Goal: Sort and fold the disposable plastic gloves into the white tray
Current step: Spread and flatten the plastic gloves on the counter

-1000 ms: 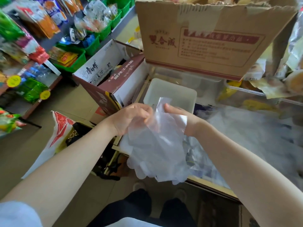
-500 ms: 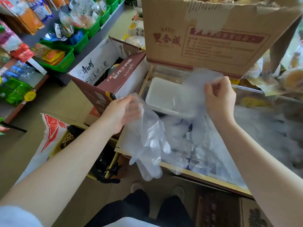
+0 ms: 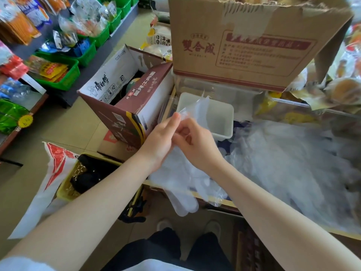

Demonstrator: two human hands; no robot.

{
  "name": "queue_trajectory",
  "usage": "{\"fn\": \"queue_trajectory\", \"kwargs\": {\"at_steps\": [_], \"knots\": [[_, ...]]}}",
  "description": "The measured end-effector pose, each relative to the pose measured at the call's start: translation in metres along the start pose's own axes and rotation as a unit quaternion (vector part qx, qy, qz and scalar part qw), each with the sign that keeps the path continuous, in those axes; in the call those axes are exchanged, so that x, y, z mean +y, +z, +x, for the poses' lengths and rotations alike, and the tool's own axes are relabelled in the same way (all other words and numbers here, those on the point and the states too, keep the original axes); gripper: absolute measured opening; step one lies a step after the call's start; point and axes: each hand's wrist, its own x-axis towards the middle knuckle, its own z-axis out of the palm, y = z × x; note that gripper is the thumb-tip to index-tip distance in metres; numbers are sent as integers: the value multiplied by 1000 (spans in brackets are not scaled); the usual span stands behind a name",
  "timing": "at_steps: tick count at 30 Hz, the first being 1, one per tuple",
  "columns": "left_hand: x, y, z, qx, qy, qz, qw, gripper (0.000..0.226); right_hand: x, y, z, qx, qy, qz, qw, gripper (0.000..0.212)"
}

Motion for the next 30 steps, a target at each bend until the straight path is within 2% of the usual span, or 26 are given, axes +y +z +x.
{"fn": "queue_trajectory", "kwargs": {"at_steps": [3,5,6,8,9,10,11,13,14,15,16,17,19,20,22,26,30], "knots": [[4,-8,-3,-44,12,28,999,51,3,-3,-5,-47,-18,29,998,25],[4,-13,-3,-26,21,37,999,32,6,-6,-8,-54,-34,53,997,26],[5,-14,-3,-4,19,38,999,22,9,-8,-9,-27,-53,52,997,23],[9,-16,-5,18,7,24,1000,24,18,-14,-9,85,-61,30,994,15],[11,-18,-6,13,3,20,1000,26,21,-18,-8,140,-36,27,989,18],[14,-21,-7,-2,2,24,1000,27,26,-23,-5,170,-4,48,984,30],[17,-24,-8,-21,1,28,999,28,30,-30,-1,161,31,90,982,47],[23,-29,-10,-59,-7,9,998,30,36,-43,7,65,98,209,971,83],[27,-30,-11,-75,-12,-13,997,31,39,-47,10,5,118,273,955,94],[28,-32,-11,-84,-15,-31,996,31,41,-50,13,-48,130,320,937,95],[30,-33,-11,-87,-15,-43,995,31,43,-52,16,-86,135,344,925,83],[31,-35,-11,-81,-14,-47,996,29,43,-52,17,-110,135,352,920,61],[30,-41,-10,-59,-15,-54,997,27,42,-49,20,-90,141,333,928,20],[29,-44,-10,-48,-18,-55,997,26,42,-50,21,-61,140,313,938,11],[25,-51,-11,-36,-41,-37,998,23,40,-52,24,-14,129,288,949,12],[14,-62,-14,-58,-78,157,983,13,36,-56,28,-11,126,242,962,17],[9,-67,-15,-55,-77,185,978,9,29,-60,34,-7,115,177,977,24]]}}
